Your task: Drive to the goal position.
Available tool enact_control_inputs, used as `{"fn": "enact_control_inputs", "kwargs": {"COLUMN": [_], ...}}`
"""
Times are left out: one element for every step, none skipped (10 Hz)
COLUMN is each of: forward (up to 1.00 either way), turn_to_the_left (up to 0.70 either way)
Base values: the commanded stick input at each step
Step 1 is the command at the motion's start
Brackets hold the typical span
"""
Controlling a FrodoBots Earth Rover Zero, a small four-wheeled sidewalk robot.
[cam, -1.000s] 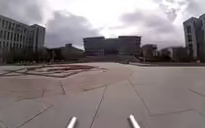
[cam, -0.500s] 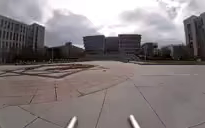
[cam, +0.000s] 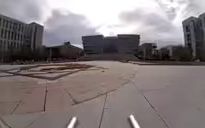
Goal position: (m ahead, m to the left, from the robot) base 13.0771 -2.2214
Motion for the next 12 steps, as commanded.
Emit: {"fn": "enact_control_inputs", "kwargs": {"forward": [0.70, 0.70, 0.70, 0.70, 0.70, 0.70, 0.70, 0.70, 0.70, 0.70, 0.70, 0.70], "turn_to_the_left": [-0.31, -0.31, -0.31, -0.24, 0.01, 0.04, 0.04, 0.04, 0.04, 0.04, 0.04, 0.04]}}
